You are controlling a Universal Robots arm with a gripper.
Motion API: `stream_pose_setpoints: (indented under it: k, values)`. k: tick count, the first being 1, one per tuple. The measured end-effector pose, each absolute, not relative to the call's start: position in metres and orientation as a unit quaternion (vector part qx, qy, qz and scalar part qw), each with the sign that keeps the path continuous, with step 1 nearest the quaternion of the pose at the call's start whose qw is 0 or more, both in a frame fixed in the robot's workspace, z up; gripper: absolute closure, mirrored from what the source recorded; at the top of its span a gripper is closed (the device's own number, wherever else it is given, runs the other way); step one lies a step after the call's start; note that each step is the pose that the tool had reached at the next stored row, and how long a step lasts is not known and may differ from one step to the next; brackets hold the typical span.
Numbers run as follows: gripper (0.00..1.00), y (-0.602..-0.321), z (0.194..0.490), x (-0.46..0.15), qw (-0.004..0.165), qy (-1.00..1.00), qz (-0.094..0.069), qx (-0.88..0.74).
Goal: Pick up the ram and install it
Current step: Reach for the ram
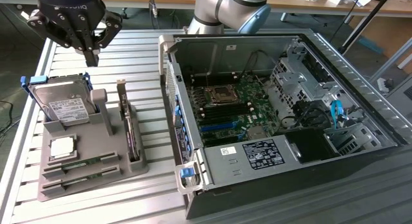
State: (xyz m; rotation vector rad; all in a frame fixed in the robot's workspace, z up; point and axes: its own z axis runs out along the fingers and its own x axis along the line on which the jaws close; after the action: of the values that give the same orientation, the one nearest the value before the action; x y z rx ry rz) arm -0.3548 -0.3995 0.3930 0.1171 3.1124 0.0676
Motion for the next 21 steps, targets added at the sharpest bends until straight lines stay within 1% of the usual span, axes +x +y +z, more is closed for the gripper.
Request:
stream_pose_setpoints:
  k: [7,21]
  values:
    - [0.89,-0.411,0.393,-0.355,0.013,0.999,0.021,0.037]
    - [0.89,-0.454,0.392,-0.356,0.013,0.999,0.018,0.036]
